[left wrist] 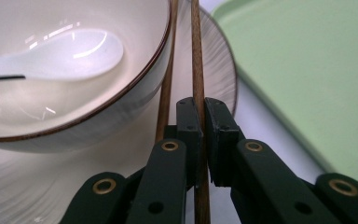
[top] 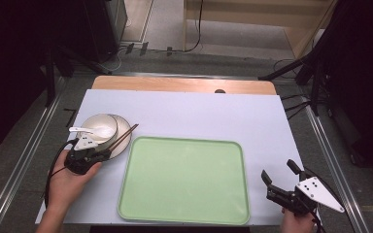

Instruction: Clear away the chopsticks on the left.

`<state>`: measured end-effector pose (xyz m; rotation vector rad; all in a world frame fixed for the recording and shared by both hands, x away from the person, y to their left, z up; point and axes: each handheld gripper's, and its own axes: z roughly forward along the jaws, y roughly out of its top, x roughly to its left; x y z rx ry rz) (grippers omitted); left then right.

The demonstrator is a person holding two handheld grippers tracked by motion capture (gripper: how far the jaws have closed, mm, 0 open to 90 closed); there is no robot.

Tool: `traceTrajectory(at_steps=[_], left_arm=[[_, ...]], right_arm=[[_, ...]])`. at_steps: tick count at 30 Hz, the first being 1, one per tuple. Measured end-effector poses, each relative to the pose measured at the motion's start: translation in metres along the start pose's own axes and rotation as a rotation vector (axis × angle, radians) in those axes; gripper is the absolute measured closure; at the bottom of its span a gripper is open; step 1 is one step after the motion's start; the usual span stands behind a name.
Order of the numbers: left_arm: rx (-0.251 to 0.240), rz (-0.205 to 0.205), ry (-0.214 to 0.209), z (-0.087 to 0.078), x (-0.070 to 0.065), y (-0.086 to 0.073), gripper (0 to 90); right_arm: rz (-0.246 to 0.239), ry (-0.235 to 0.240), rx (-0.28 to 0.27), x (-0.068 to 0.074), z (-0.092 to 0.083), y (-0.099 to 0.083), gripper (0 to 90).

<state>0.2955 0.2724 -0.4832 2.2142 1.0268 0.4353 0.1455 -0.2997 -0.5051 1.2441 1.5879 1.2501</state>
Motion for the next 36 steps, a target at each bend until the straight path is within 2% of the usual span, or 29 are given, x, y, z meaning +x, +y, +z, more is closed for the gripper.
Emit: traceTrajectory(at_steps=[1,4,5,6,8,9,10,11,12,16,17,18,19,20,21,22,26,31,33,36], left_arm=[[0.0,0.0,0.0,0.0,0.0,0.0,85.5],[-0.036,-0.025,-0.043,-0.011,-0.012,0.007,85.5],[-0.036,-0.025,-0.043,-0.011,-0.012,0.007,85.5],[-0.042,-0.031,-0.076,-0.013,-0.022,0.011,85.5],[-0.045,-0.032,-0.109,-0.014,-0.033,0.014,85.5],[-0.045,-0.032,-0.109,-0.014,-0.033,0.014,85.5],[-0.043,-0.032,-0.13,-0.013,-0.045,0.016,85.5],[-0.043,-0.032,-0.13,-0.013,-0.045,0.016,85.5],[-0.047,-0.045,-0.152,-0.01,-0.055,0.016,85.5],[-0.032,-0.085,-0.196,0.002,-0.077,0.012,85.4],[-0.032,-0.085,-0.196,0.002,-0.077,0.012,85.4],[-0.016,-0.109,-0.214,0.009,-0.086,0.009,85.4],[-0.016,-0.109,-0.214,0.009,-0.086,0.009,85.4],[-0.004,-0.13,-0.219,0.017,-0.094,0.007,85.4],[-0.004,-0.13,-0.219,0.017,-0.094,0.007,85.3],[0.007,-0.146,-0.214,0.022,-0.101,0.005,85.3],[0.025,-0.167,-0.218,0.031,-0.11,0.0,85.3],[0.043,-0.177,-0.198,0.037,-0.11,-0.005,85.1],[0.031,-0.191,-0.201,0.038,-0.109,-0.008,84.5],[0.017,-0.184,-0.187,0.037,-0.112,-0.009,81.7]], right_arm=[[0.001,0.0,-0.001,0.0,0.0,0.0,10.1],[0.0,-0.001,-0.001,0.0,0.0,0.0,10.1],[-0.001,-0.001,-0.001,-0.001,0.0,0.0,10.1],[0.001,-0.002,-0.001,-0.001,0.0,0.0,10.1],[0.0,-0.002,-0.003,-0.001,-0.001,0.0,10.1],[0.003,-0.002,-0.003,-0.001,-0.001,0.0,10.1],[0.002,-0.003,-0.003,-0.001,-0.001,0.0,10.1],[0.002,-0.003,-0.003,-0.001,-0.001,0.0,10.1],[0.003,-0.005,-0.005,-0.001,-0.001,0.0,10.1],[0.002,-0.007,-0.009,-0.002,-0.002,0.0,10.1],[0.002,-0.007,-0.009,-0.002,-0.002,0.0,10.1],[0.004,-0.01,-0.008,-0.003,-0.003,0.0,10.1],[0.004,-0.01,-0.008,-0.003,-0.003,0.0,10.1],[0.006,-0.011,-0.009,-0.003,-0.003,0.0,10.1],[0.005,-0.01,-0.01,-0.003,-0.003,0.0,10.1],[0.005,-0.011,-0.01,-0.003,-0.003,0.0,10.1],[0.006,-0.009,-0.008,-0.004,-0.003,0.0,10.1],[0.004,-0.007,-0.01,-0.005,-0.002,0.0,10.1],[0.006,-0.007,-0.009,-0.005,-0.002,0.0,10.1],[0.006,-0.007,-0.009,-0.005,-0.002,0.0,10.1]])
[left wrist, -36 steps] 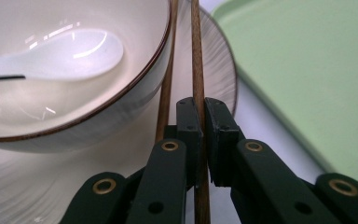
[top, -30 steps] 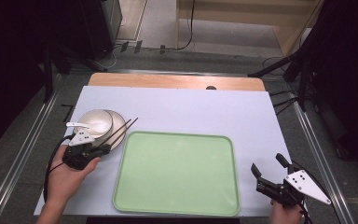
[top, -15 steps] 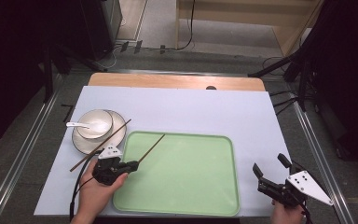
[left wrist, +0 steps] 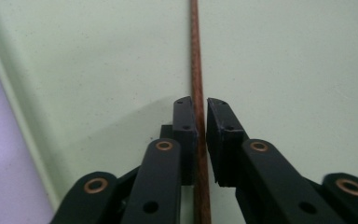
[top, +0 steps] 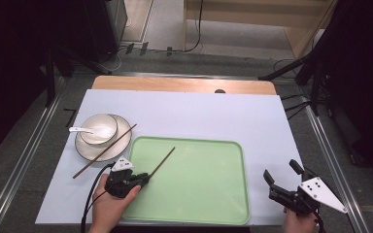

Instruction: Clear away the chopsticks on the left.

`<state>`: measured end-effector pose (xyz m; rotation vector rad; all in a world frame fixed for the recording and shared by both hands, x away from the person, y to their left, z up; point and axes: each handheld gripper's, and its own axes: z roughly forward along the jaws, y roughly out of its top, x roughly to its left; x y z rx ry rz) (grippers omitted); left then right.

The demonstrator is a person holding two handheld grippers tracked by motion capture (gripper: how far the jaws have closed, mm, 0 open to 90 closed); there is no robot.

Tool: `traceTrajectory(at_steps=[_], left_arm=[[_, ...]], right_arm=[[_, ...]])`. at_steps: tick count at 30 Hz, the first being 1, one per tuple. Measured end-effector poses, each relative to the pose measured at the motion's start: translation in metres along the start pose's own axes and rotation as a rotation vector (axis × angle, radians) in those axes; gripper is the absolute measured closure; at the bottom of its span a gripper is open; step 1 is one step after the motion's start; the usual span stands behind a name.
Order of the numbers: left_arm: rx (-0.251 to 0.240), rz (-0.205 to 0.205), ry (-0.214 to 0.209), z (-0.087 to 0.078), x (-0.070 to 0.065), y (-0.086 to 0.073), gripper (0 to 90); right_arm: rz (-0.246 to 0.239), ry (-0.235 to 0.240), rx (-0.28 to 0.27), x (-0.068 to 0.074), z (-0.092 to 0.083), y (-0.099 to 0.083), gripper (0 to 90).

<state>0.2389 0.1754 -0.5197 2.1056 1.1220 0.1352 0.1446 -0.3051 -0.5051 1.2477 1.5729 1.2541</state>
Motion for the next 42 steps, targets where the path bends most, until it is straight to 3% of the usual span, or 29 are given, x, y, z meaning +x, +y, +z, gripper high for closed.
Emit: traceTrajectory(at_steps=[2,5,7,10,13,14,18,21,24,26,32,40,42], left_arm=[[-0.003,0.024,0.018,0.0,-0.003,-0.001,81.1],[-0.001,0.016,0.002,-0.001,-0.001,0.0,78.0],[-0.005,0.019,0.02,-0.001,-0.001,0.001,73.1],[-0.043,0.026,0.019,-0.002,0.0,0.008,72.9],[-0.078,0.056,0.016,0.001,-0.008,0.02,80.4],[-0.076,0.083,0.015,0.004,-0.012,0.025,80.4],[-0.023,0.127,0.014,0.026,-0.02,0.037,89.5],[-0.005,0.125,0.008,0.033,-0.017,0.038,90.0],[0.012,0.126,0.046,0.037,-0.012,0.038,90.0],[0.012,0.117,0.078,0.034,-0.006,0.038,90.0],[0.006,0.07,0.119,0.022,0.013,0.034,90.0],[-0.009,0.028,0.139,0.01,0.029,0.026,90.0],[-0.016,0.011,0.123,0.007,0.033,0.024,90.0]], right_arm=[[-0.001,0.001,0.0,0.0,0.001,0.0,10.1],[-0.004,0.003,0.001,0.001,0.001,0.0,10.1],[-0.003,0.003,0.001,0.001,0.001,0.0,10.1],[0.001,0.001,0.0,0.0,0.0,0.0,10.1],[0.006,0.0,0.004,-0.001,0.002,-0.001,10.1],[0.006,-0.002,0.005,-0.001,0.002,-0.001,10.1],[0.005,0.001,0.011,0.0,0.003,-0.001,10.1],[0.004,0.002,0.011,0.0,0.003,-0.002,10.1],[0.007,0.002,0.014,0.0,0.003,-0.003,10.1],[0.005,0.001,0.014,-0.001,0.004,-0.003,10.1],[-0.001,0.0,0.014,0.001,0.004,-0.002,10.1],[-0.001,0.0,0.011,0.001,0.003,-0.002,10.1],[0.0,-0.001,0.014,0.0,0.003,-0.002,10.1]])
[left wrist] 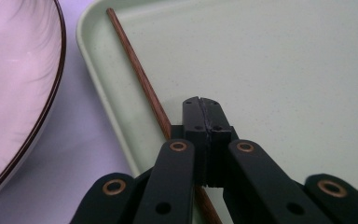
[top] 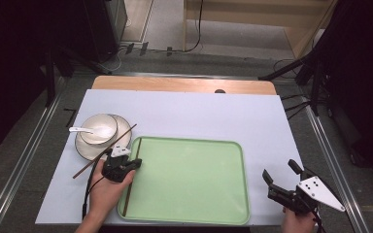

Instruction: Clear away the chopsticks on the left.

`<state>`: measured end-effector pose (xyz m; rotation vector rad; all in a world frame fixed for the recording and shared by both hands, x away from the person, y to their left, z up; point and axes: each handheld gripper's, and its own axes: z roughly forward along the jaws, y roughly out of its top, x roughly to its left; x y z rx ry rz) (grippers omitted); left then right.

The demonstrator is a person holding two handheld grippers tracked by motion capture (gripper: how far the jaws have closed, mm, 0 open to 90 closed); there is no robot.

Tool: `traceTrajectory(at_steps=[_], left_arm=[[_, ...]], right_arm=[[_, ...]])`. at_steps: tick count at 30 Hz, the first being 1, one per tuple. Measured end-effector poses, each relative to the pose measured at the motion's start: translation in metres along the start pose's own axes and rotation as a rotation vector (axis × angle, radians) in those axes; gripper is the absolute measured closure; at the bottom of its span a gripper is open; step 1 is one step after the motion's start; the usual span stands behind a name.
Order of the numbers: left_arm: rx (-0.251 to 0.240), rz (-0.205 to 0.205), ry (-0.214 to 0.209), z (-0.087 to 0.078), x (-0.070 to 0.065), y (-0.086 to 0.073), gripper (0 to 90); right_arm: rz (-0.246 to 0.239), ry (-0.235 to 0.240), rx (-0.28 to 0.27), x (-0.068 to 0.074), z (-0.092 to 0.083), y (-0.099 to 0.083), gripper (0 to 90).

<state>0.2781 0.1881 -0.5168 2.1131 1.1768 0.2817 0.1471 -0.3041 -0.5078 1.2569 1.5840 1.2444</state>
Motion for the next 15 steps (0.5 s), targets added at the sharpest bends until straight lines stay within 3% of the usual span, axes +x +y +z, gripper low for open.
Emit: traceTrajectory(at_steps=[15], left_arm=[[-0.003,0.032,-0.009,0.0013,-0.0045,-0.0014,90.0]], right_arm=[[-0.001,0.001,-0.001,-0.0005,-0.0001,0.0,10.1]])
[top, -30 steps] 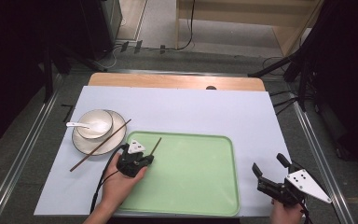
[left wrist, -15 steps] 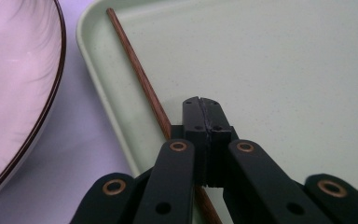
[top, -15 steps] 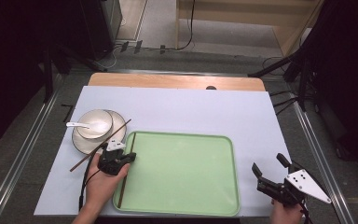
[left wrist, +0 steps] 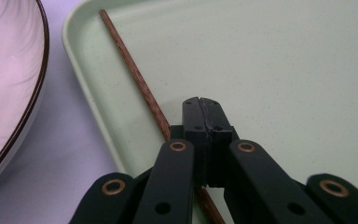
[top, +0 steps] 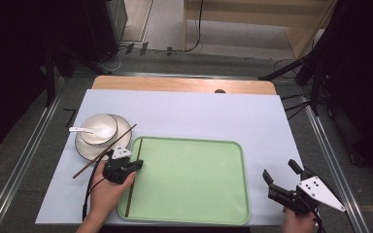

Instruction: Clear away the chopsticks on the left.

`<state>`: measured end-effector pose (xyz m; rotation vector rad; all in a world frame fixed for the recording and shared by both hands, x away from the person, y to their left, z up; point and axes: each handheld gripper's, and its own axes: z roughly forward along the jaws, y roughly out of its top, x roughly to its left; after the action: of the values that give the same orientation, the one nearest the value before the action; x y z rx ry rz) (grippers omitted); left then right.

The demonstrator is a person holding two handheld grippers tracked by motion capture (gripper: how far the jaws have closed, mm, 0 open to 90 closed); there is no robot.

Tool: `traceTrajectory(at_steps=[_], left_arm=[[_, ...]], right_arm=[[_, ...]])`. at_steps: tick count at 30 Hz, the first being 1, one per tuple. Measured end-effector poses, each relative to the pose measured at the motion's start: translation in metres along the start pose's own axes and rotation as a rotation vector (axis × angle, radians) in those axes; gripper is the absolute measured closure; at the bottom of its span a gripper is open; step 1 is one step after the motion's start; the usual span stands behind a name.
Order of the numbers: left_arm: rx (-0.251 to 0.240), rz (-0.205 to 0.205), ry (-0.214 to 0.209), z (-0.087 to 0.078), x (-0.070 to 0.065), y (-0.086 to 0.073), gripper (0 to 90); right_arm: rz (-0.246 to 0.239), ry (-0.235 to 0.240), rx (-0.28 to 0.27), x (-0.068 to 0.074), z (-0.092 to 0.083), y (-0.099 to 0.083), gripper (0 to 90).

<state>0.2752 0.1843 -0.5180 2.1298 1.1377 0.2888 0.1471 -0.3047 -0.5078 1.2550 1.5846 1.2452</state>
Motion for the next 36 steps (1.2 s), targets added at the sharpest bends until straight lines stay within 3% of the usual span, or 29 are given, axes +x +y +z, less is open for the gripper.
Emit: traceTrajectory(at_steps=[10,16,20,21,26,27,31,36], left_arm=[[-0.027,0.009,-0.019,-0.006,0.004,0.0,79.8],[-0.081,0.021,-0.031,-0.028,0.015,0.004,69.7],[-0.106,0.015,-0.005,-0.046,0.028,0.004,68.0],[-0.108,0.009,0.013,-0.054,0.037,0.003,67.9],[-0.116,-0.003,0.06,-0.067,0.053,0.0,69.8],[-0.112,-0.014,0.08,-0.075,0.063,-0.003,71.3],[-0.106,-0.012,0.117,-0.083,0.078,-0.007,73.5],[-0.102,-0.001,0.129,-0.084,0.089,-0.01,72.6]], right_arm=[[0.001,0.0,-0.001,0.0,0.0,0.0,10.1],[0.001,-0.002,-0.004,-0.001,0.0,0.0,10.1],[0.001,0.0,-0.002,0.0,0.0,0.0,10.1],[0.001,0.0,-0.002,0.0,0.0,0.0,10.1],[0.0,0.001,-0.001,0.001,0.0,0.0,10.1],[0.0,0.001,-0.001,0.001,0.0,0.001,10.1],[-0.002,0.0,-0.001,0.001,0.001,0.0,10.1],[-0.001,0.0,0.0,0.001,0.001,0.0,10.1]])
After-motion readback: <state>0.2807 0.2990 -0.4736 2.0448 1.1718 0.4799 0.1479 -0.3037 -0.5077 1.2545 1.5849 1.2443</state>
